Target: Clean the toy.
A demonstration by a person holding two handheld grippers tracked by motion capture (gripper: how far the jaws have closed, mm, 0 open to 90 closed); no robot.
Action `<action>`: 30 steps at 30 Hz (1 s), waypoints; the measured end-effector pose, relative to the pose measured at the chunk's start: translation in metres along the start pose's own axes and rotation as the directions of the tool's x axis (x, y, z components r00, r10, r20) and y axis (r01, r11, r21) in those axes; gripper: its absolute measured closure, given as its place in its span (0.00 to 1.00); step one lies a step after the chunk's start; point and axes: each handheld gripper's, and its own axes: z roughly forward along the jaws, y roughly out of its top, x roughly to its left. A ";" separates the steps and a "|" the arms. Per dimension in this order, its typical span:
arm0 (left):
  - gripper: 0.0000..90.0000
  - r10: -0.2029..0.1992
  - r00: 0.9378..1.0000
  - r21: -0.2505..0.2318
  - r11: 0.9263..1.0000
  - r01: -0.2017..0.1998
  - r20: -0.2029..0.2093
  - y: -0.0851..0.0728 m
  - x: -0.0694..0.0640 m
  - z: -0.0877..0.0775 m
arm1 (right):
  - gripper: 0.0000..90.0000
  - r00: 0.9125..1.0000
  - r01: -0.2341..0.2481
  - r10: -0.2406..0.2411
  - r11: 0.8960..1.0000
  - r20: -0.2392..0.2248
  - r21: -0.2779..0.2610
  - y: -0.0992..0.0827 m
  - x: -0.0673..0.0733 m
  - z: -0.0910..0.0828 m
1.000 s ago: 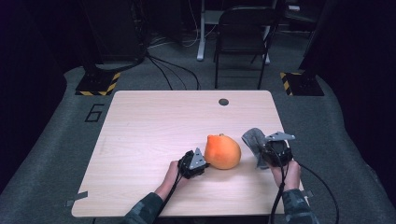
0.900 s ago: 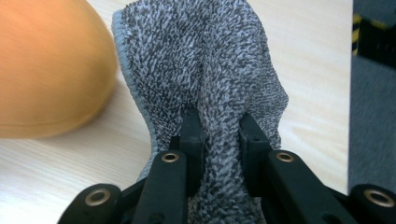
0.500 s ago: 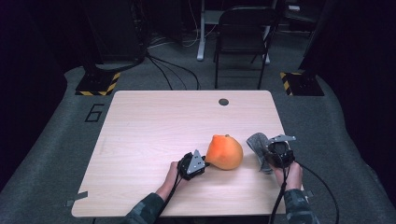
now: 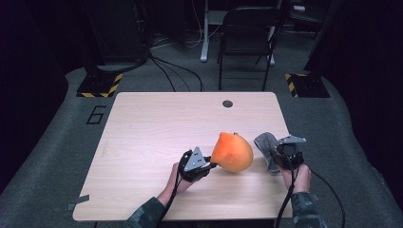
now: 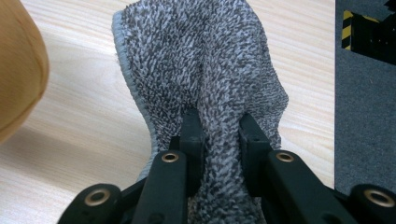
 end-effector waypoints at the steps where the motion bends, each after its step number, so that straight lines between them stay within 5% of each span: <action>1: 0.85 -0.022 1.000 -0.003 1.000 0.022 0.005 0.002 0.000 -0.001 | 0.85 1.000 0.002 -0.002 1.000 0.000 -0.001 0.000 0.000 0.000; 12: 0.85 -0.170 0.985 0.010 0.985 0.170 0.039 0.009 0.005 -0.008 | 0.85 1.000 0.006 -0.006 1.000 0.003 -0.014 0.003 0.004 -0.004; 18: 0.85 -0.259 0.965 0.010 0.966 0.259 0.036 0.012 0.007 -0.010 | 0.85 1.000 0.016 -0.017 0.999 -0.006 -0.032 0.007 0.005 -0.008; 19: 0.85 -0.257 0.966 0.023 0.966 0.256 0.040 0.013 0.008 -0.012 | 0.85 1.000 0.019 -0.019 0.999 -0.006 -0.032 0.008 0.007 -0.010; 23: 0.85 -0.326 0.945 0.034 0.945 0.325 0.036 0.013 0.007 -0.012 | 0.85 0.999 0.046 -0.046 0.998 -0.001 -0.042 0.011 0.011 -0.014; 27: 0.85 -0.362 0.932 0.052 0.932 0.360 0.037 0.010 0.009 -0.011 | 0.85 0.999 0.048 -0.047 0.998 0.006 -0.052 0.013 0.014 -0.014; 30: 0.85 -0.409 0.911 0.057 0.912 0.407 0.050 0.007 0.011 -0.009 | 0.85 0.998 0.055 -0.055 0.997 -0.003 -0.058 0.014 0.015 -0.015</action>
